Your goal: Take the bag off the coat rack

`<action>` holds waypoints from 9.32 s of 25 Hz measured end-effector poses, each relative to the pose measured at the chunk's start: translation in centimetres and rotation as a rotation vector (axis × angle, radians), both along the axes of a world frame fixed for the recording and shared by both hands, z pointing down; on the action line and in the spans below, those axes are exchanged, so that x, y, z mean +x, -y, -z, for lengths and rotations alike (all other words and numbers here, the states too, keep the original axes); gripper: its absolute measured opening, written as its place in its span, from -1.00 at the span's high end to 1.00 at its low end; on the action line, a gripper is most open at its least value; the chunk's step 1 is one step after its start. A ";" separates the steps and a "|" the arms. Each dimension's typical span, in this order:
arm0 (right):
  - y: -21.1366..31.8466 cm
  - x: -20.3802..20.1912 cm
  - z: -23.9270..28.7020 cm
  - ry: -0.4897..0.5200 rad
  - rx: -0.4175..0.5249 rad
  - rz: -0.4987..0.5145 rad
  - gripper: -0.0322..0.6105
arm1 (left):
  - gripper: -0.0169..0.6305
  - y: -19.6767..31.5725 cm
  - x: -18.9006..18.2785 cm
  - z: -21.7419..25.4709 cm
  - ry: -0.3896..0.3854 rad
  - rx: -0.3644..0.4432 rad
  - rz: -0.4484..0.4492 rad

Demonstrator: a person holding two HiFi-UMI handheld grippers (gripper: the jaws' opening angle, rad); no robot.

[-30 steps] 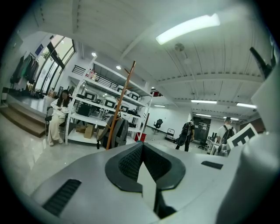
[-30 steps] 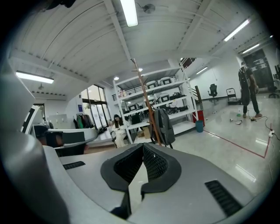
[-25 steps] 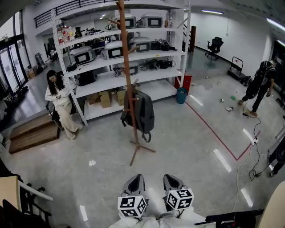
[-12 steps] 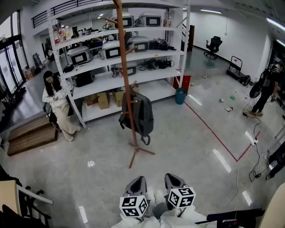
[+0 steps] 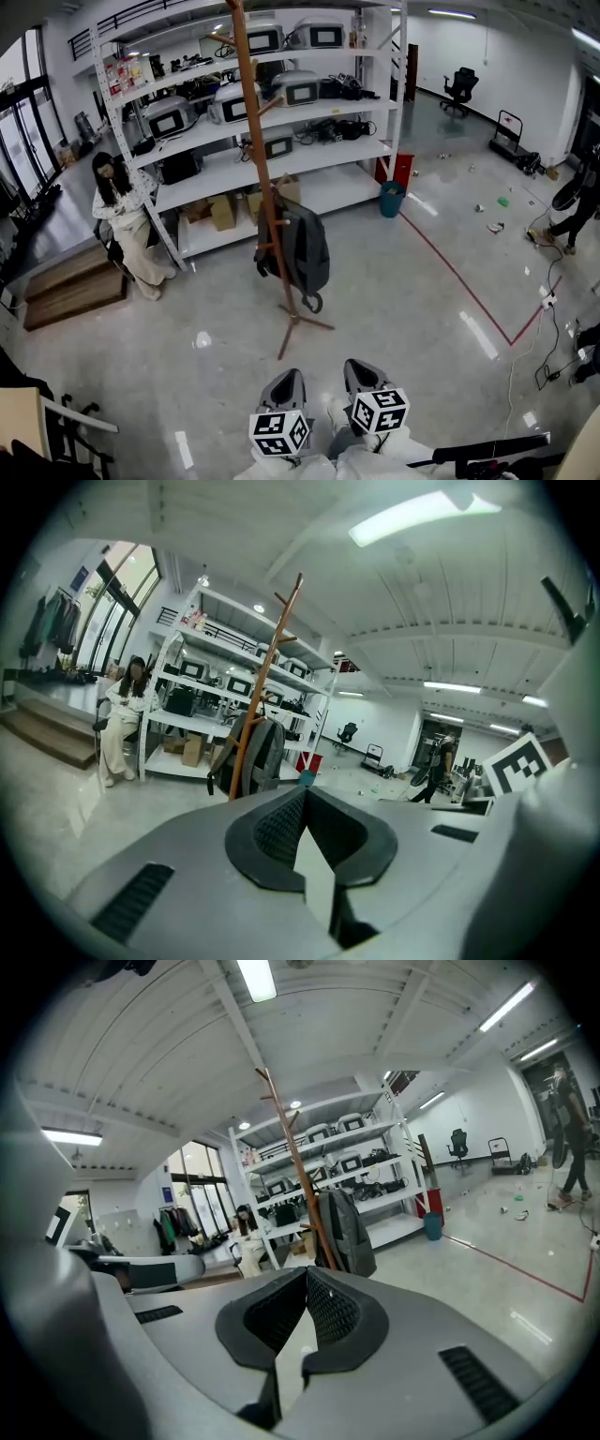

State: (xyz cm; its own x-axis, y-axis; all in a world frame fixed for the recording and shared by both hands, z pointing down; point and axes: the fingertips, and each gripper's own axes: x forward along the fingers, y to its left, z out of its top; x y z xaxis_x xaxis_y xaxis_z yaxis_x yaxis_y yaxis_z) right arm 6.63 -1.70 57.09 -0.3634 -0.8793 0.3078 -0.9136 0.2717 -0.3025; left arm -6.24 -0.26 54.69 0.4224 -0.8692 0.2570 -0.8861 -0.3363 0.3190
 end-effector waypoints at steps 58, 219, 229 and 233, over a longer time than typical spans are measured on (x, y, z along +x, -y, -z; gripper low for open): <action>36.4 -1.3 3.2 -0.107 0.161 0.204 0.85 | 0.94 26.3 -1.1 -0.9 -0.002 -0.059 0.127; 19.9 0.6 2.3 -0.107 0.034 0.146 0.63 | 0.94 18.6 0.5 1.0 -0.056 -0.016 0.078; 16.6 -0.1 1.1 -0.088 -0.004 0.117 0.63 | 0.94 16.9 -0.5 0.1 -0.089 -0.028 0.082; 15.8 -0.1 1.1 -0.097 -0.011 0.113 0.63 | 0.94 16.7 -0.6 0.2 -0.101 -0.030 0.083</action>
State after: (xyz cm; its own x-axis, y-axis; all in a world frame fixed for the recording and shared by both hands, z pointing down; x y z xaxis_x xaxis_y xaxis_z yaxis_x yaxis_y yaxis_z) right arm 6.54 -17.48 56.03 -0.4283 -0.8306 0.3558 -0.9023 0.3720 -0.2179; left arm -6.81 -16.93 54.48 0.3745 -0.8948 0.2430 -0.8734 -0.2525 0.4165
